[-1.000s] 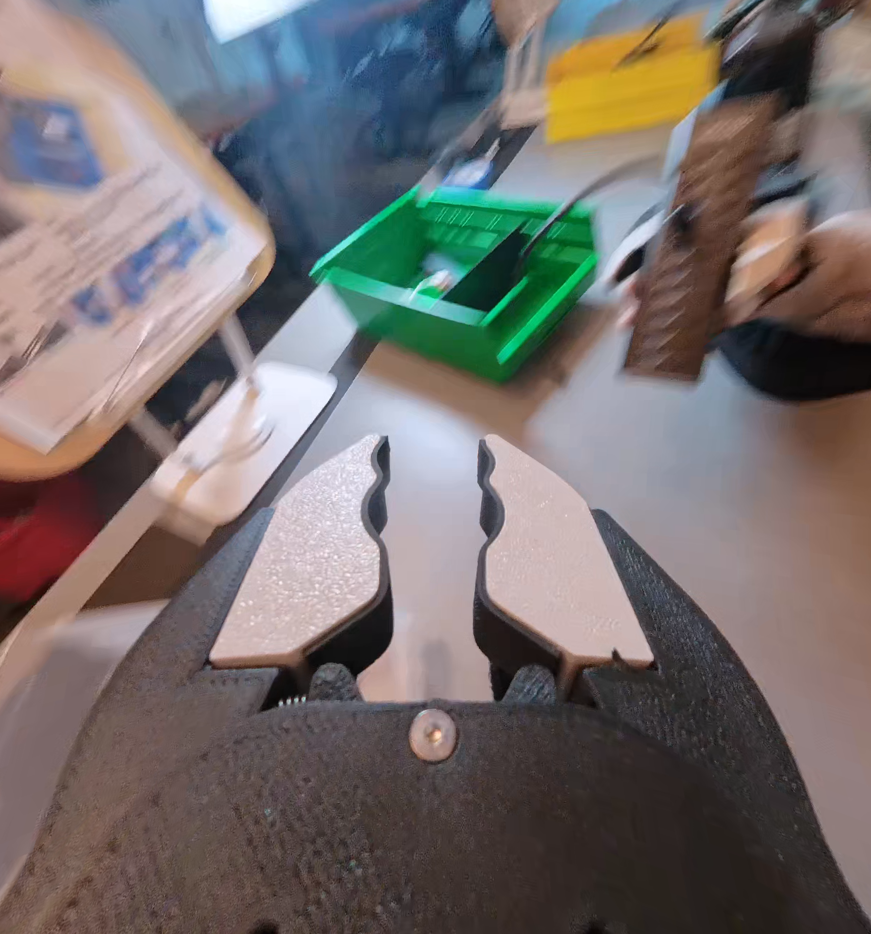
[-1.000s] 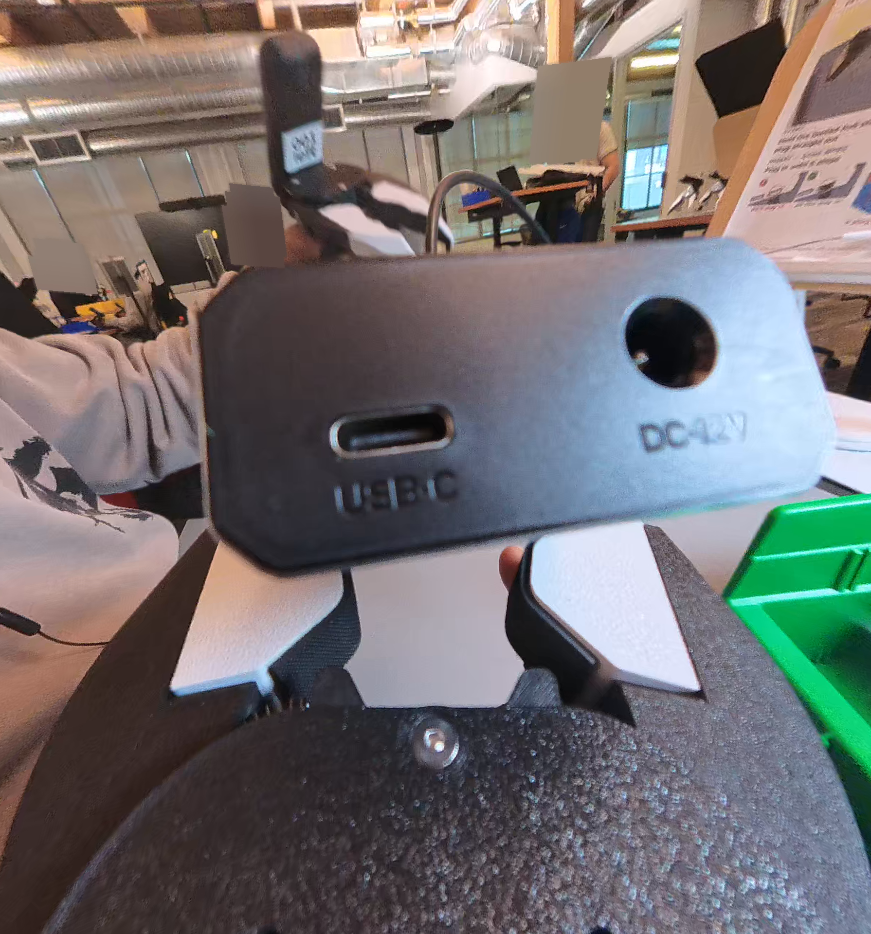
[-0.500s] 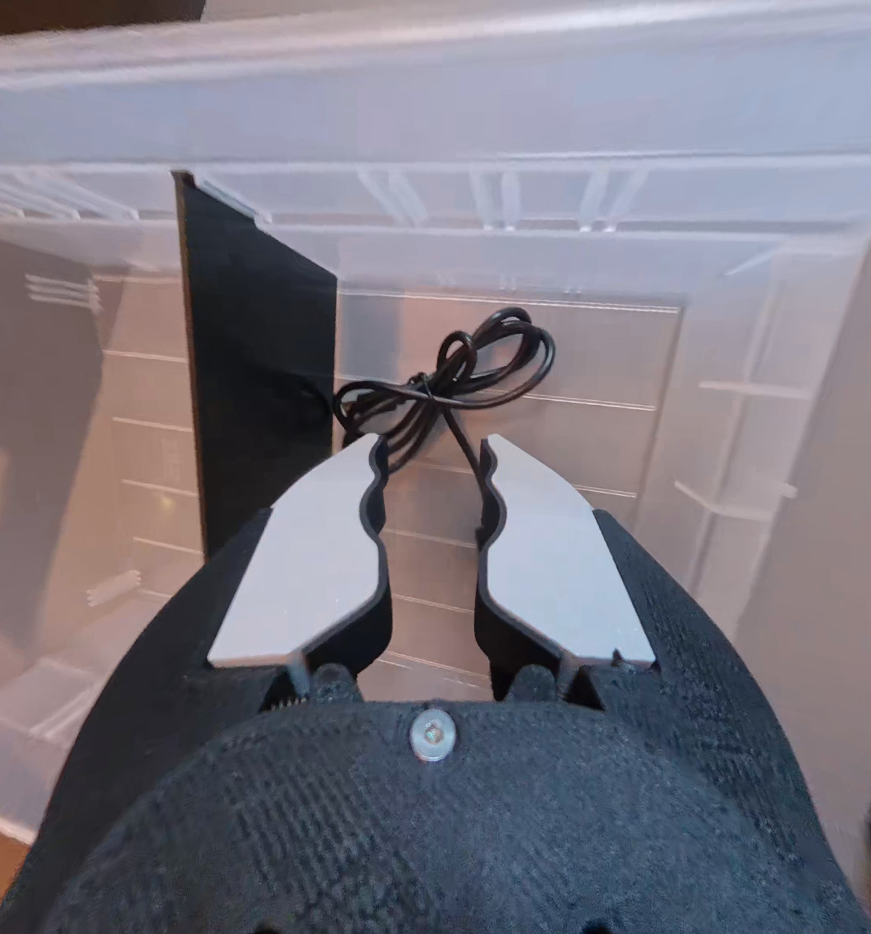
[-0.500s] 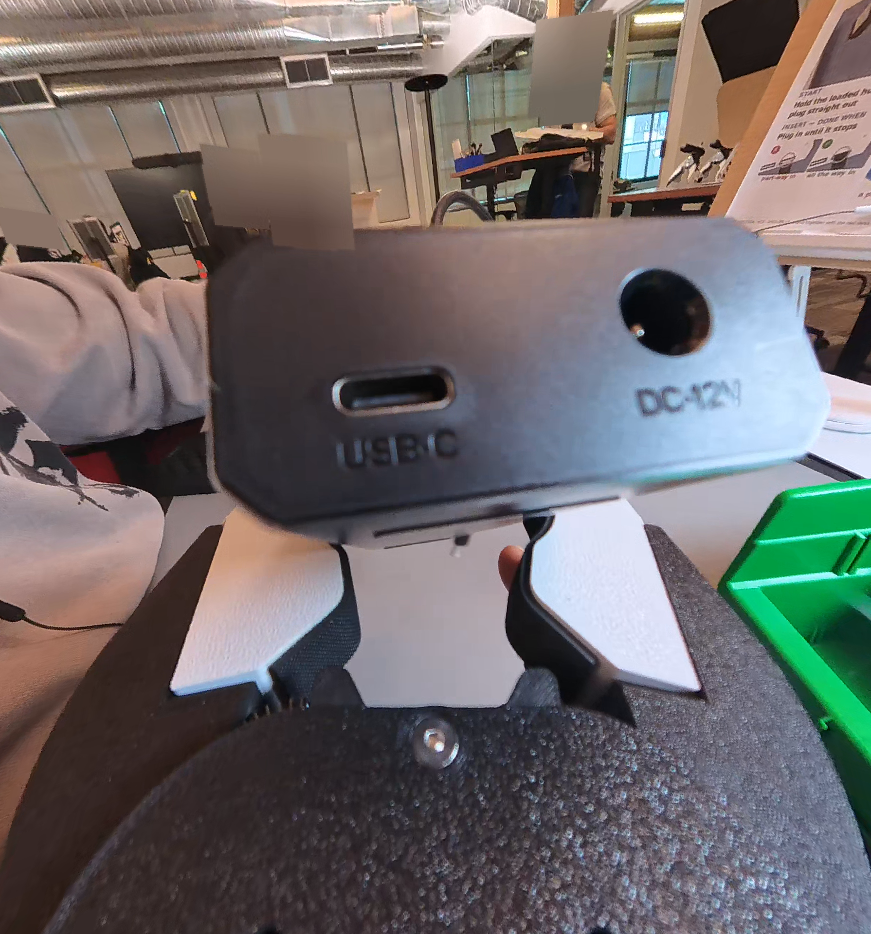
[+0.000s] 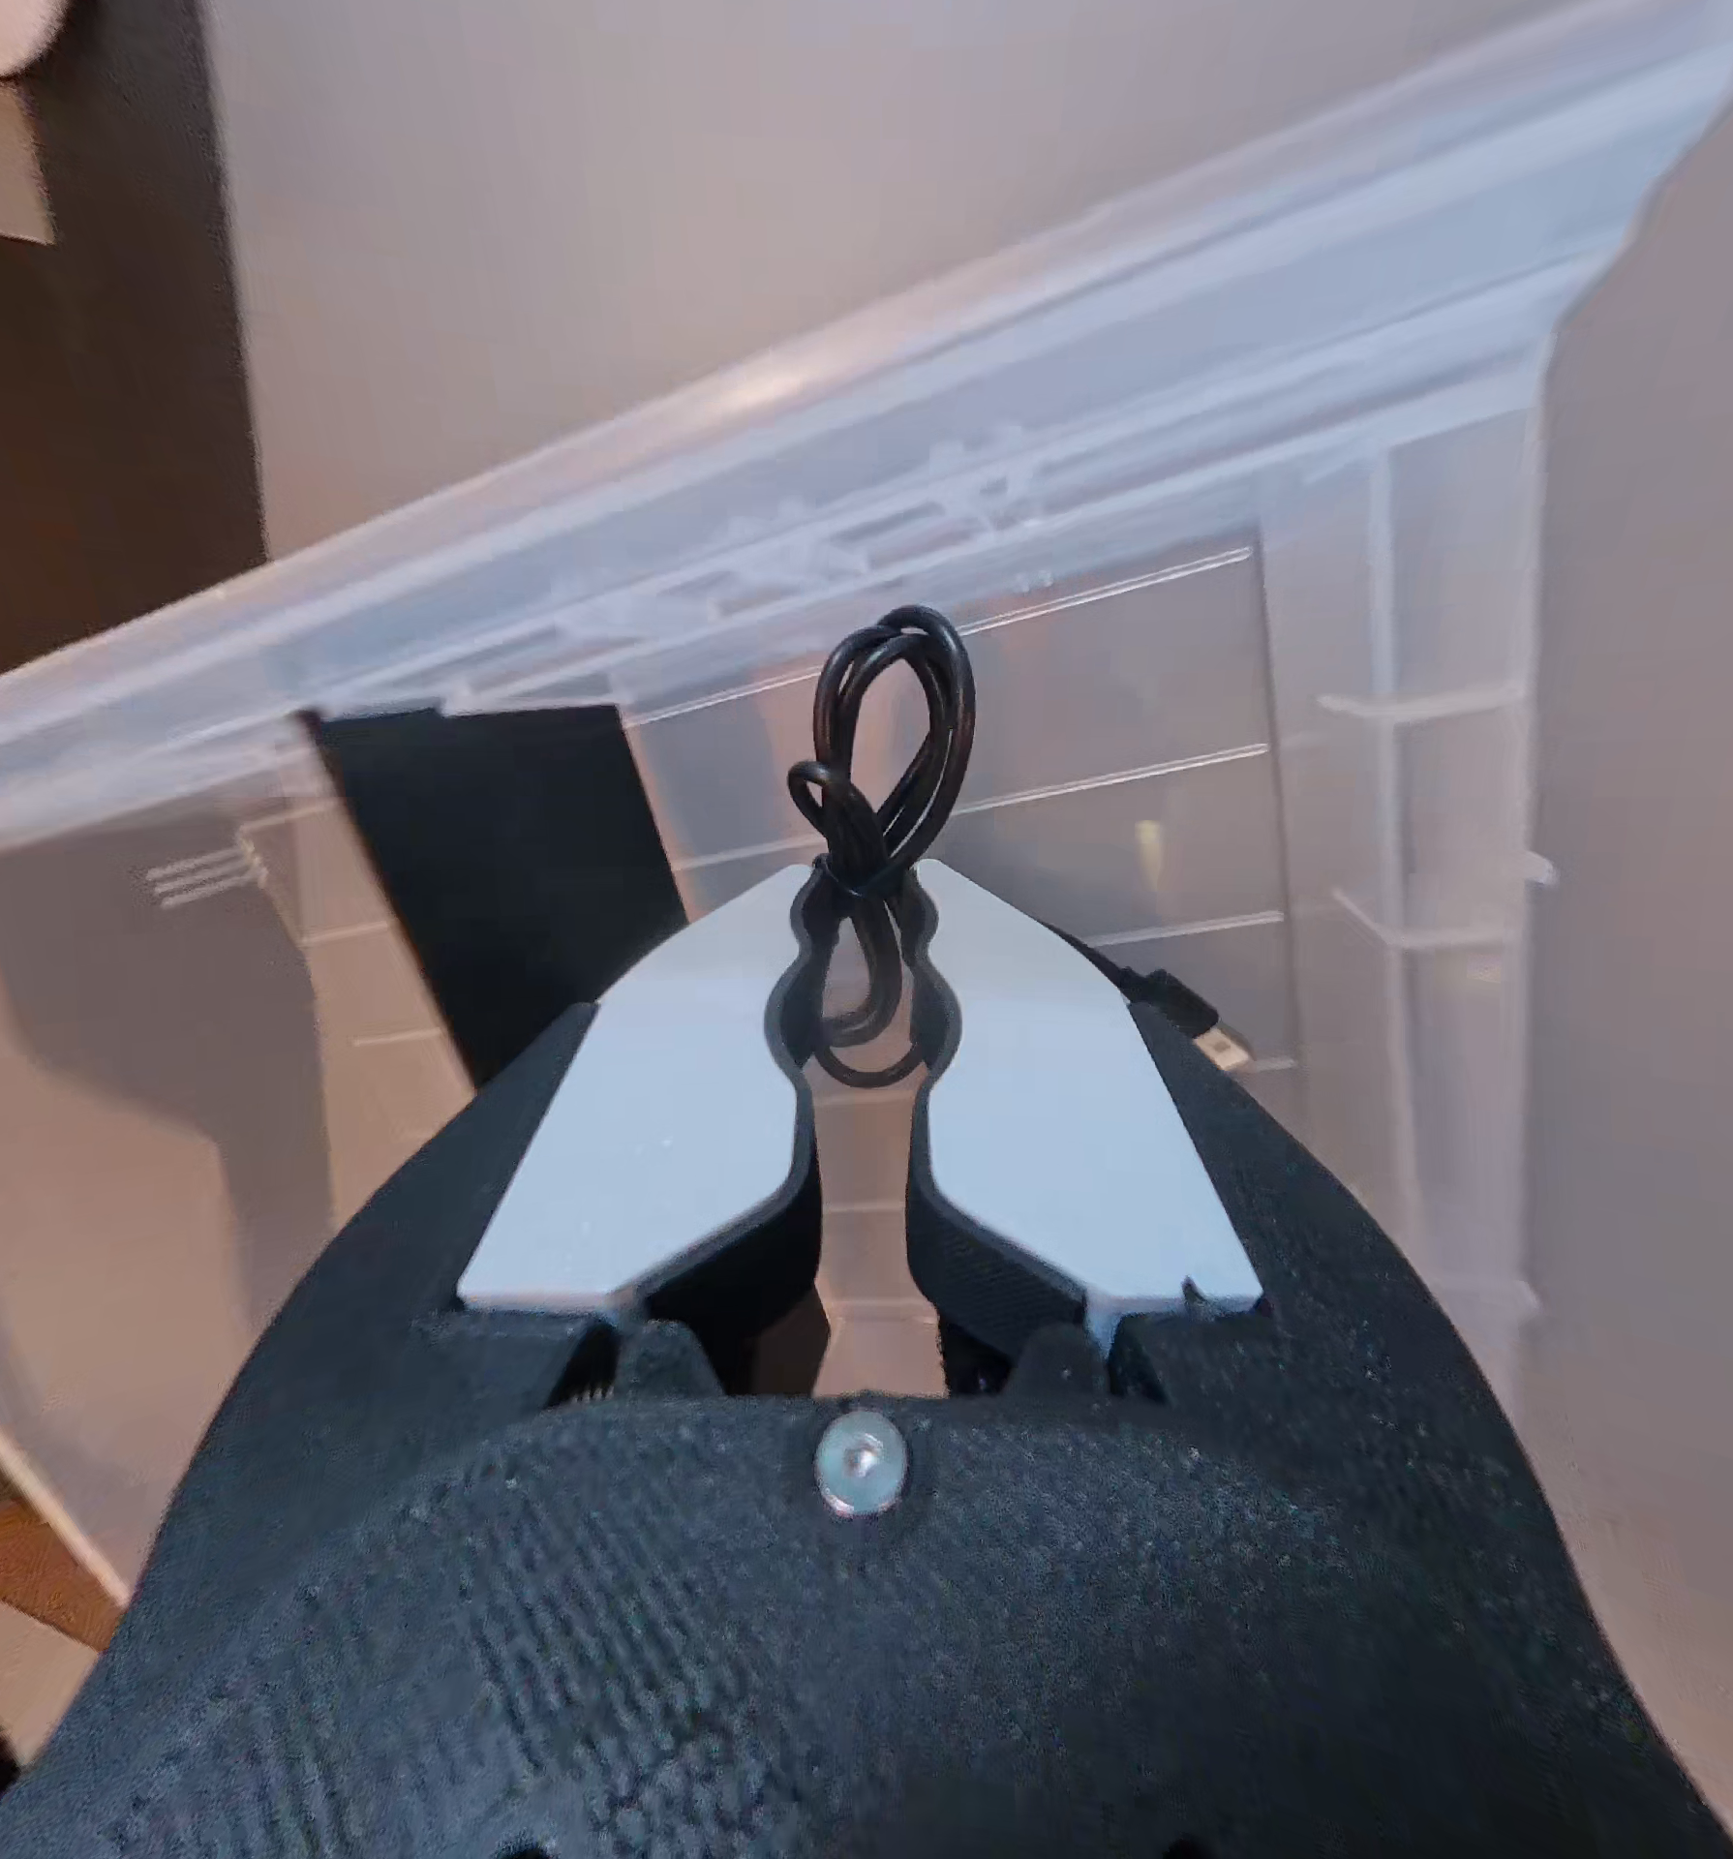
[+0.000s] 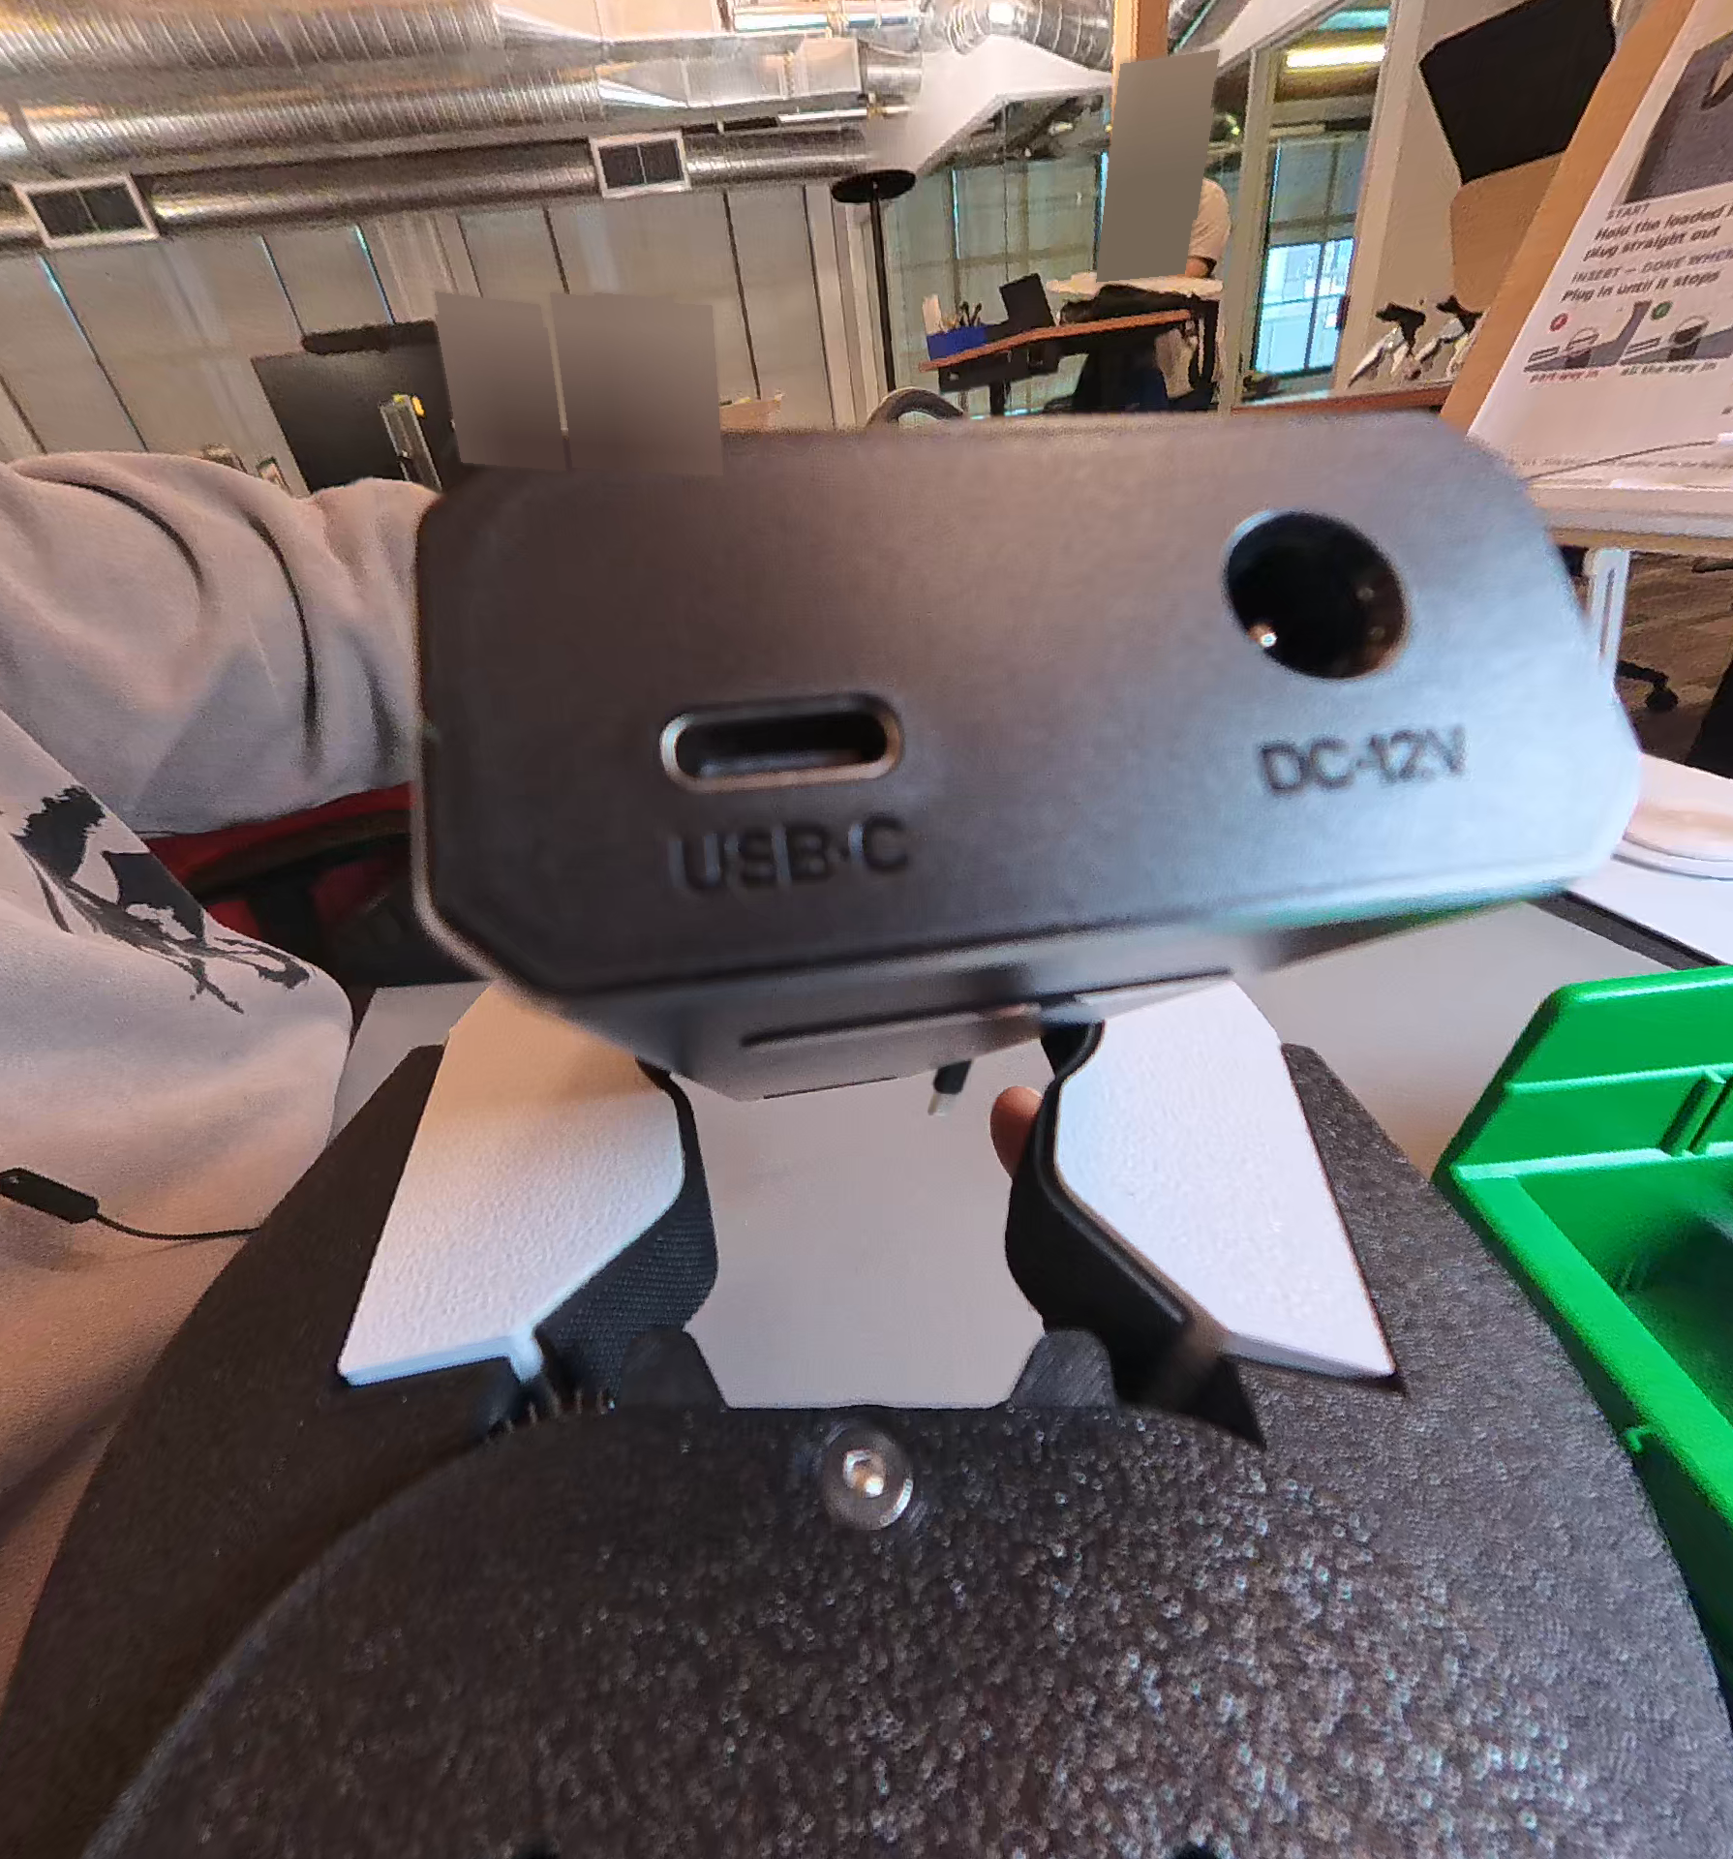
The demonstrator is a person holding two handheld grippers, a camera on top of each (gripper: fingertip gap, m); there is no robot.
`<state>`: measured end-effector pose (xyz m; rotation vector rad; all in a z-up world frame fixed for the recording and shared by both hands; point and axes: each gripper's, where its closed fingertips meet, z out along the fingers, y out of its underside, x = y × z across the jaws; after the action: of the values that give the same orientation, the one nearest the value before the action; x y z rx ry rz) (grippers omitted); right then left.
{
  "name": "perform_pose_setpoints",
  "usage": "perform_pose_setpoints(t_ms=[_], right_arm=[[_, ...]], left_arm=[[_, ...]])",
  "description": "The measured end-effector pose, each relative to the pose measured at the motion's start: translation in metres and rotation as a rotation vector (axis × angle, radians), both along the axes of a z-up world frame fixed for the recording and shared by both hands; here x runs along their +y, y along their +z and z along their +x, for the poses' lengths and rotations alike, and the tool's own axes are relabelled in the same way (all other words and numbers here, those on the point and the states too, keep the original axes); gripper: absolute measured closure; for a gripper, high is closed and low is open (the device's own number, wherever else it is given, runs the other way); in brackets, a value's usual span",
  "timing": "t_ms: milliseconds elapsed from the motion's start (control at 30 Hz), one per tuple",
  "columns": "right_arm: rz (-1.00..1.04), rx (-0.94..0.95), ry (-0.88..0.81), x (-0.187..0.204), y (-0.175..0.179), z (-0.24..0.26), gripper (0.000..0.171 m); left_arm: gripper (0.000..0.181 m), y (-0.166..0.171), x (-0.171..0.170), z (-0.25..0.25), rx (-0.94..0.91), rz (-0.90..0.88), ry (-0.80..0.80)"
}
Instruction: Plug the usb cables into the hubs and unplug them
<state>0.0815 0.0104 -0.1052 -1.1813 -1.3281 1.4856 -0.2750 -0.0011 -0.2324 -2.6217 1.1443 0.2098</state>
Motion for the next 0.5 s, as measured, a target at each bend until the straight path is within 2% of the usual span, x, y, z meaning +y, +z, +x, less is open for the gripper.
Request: perform_pose_setpoints(t_ms=[133,233,300,367,400,500], right_arm=[[-0.022,0.015,-0.002,0.005,0.003,0.001,0.1],[-0.02,0.015,-0.01,0.006,0.003,0.001,0.1],[-0.026,0.02,-0.009,0.005,0.004,0.001,0.1],[-0.024,0.024,-0.015,0.005,0.005,0.001,0.1],[-0.021,0.024,-0.019,0.006,0.005,0.001,0.1],[-0.019,0.022,-0.031,0.008,0.005,0.002,0.1]], left_arm=[[0.168,0.066,-0.006,0.025,-0.141,0.128,0.074],[0.168,0.117,-0.005,0.075,-0.32,0.252,0.105],[0.168,0.138,-0.007,0.118,-0.479,0.276,0.145],[0.168,0.136,-0.01,0.157,-0.602,0.248,0.192],[0.168,0.126,-0.011,0.174,-0.638,0.216,0.22],[0.165,0.067,-0.02,0.218,-0.68,0.08,0.241]])
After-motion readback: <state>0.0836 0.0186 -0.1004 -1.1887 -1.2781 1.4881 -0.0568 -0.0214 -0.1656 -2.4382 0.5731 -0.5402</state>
